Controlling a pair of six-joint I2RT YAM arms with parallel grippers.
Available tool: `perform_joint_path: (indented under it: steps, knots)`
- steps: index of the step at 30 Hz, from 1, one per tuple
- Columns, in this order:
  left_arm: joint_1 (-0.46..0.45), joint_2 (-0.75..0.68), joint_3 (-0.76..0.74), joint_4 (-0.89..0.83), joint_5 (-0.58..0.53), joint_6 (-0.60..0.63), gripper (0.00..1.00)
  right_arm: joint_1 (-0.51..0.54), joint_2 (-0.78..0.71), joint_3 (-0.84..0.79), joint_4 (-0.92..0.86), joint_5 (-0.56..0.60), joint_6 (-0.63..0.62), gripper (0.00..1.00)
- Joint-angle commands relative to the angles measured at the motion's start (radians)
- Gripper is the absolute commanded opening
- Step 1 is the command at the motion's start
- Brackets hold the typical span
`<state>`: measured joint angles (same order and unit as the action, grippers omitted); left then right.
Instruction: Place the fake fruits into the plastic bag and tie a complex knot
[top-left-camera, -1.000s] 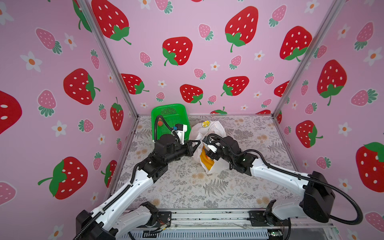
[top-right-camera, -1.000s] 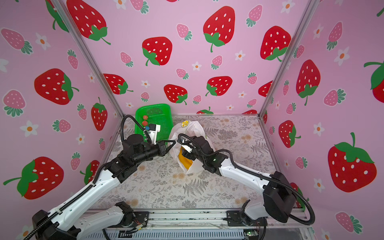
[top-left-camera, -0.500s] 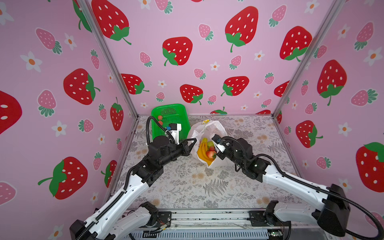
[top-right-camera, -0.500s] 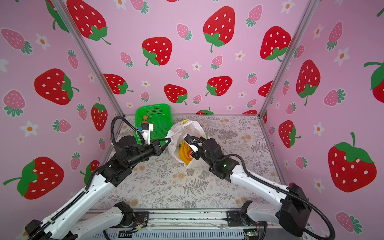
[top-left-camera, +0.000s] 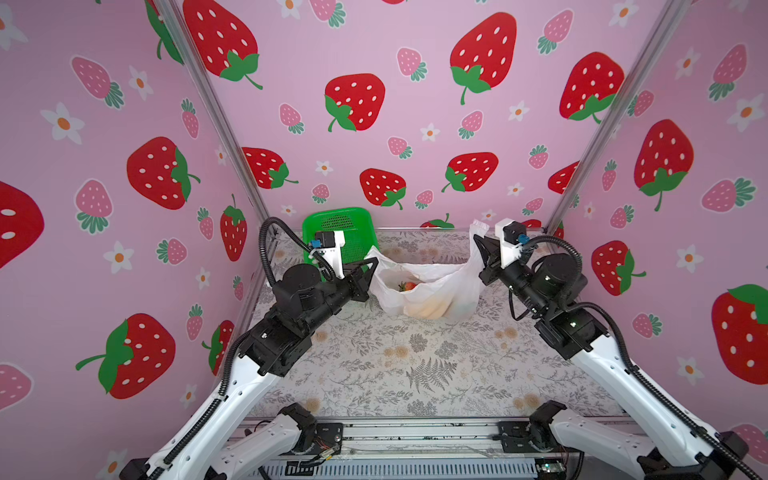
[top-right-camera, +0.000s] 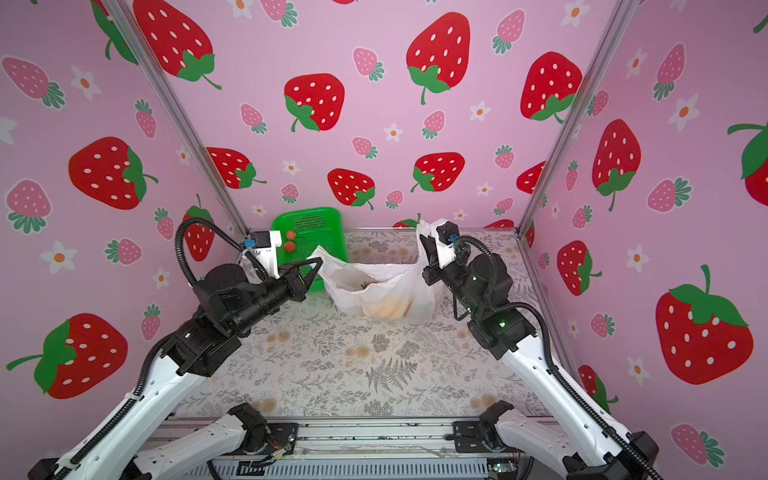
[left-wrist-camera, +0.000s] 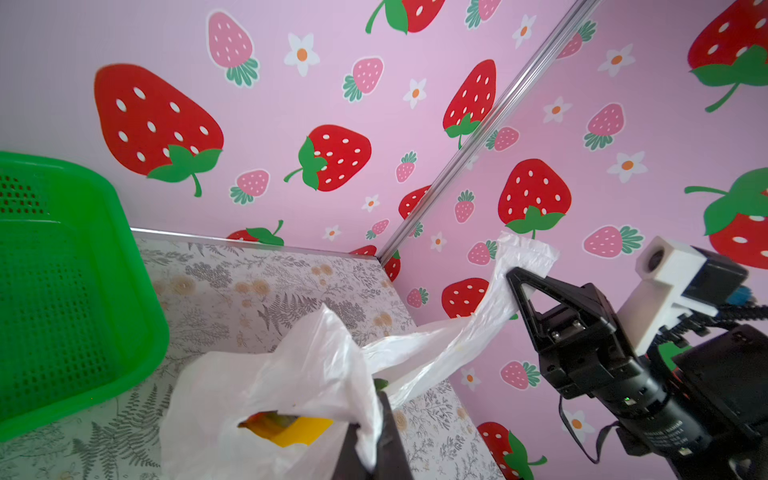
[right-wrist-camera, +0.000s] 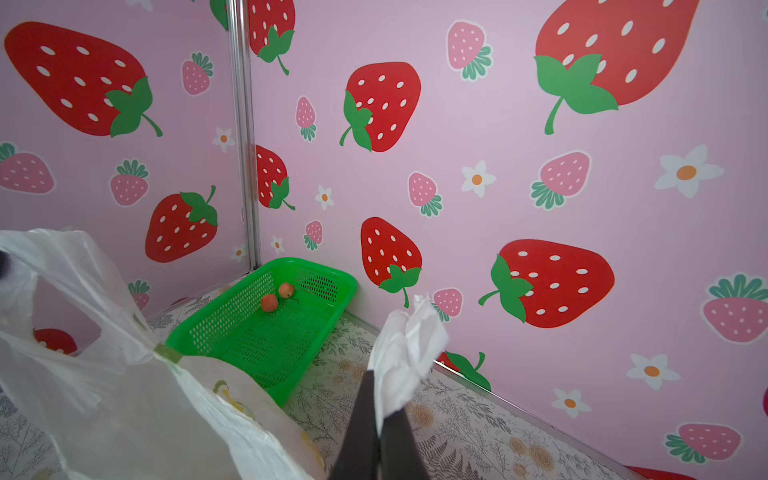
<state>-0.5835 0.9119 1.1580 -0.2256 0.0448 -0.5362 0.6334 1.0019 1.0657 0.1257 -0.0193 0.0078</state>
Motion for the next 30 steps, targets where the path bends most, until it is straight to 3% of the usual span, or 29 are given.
perform_joint_path:
  steps: [1, 5, 11, 17, 18, 22, 25, 27, 30]
  knots:
    - [-0.001, 0.01, 0.1, -0.067, -0.113, 0.109, 0.0, -0.027, -0.016, 0.074, 0.021, -0.024, 0.05, 0.0]
    - [0.004, 0.034, 0.127, -0.096, -0.172, 0.141, 0.0, -0.054, -0.007, 0.085, -0.003, 0.005, 0.047, 0.0]
    - [0.005, 0.09, 0.113, -0.058, -0.054, 0.119, 0.0, -0.103, 0.071, 0.076, -0.055, 0.02, 0.058, 0.0]
    - [0.002, 0.128, 0.145, -0.076, -0.013, 0.115, 0.0, -0.106, 0.121, 0.086, -0.08, 0.012, 0.037, 0.0]
    - [0.002, 0.125, 0.136, -0.071, -0.009, 0.11, 0.0, -0.106, 0.129, 0.086, -0.087, 0.016, 0.031, 0.03]
    - [0.003, 0.12, 0.12, -0.059, 0.018, 0.094, 0.0, -0.106, 0.168, 0.137, -0.144, 0.027, 0.009, 0.33]
    - [0.002, 0.119, 0.126, -0.061, 0.031, 0.088, 0.0, -0.092, 0.174, 0.208, -0.198, -0.006, -0.005, 0.46]
    - [0.001, 0.116, 0.129, -0.063, 0.032, 0.091, 0.0, -0.06, 0.166, 0.242, -0.217, 0.017, -0.025, 0.62]
    - [0.001, 0.119, 0.144, -0.068, 0.031, 0.097, 0.0, 0.02, 0.145, 0.287, -0.239, 0.077, -0.076, 0.72]
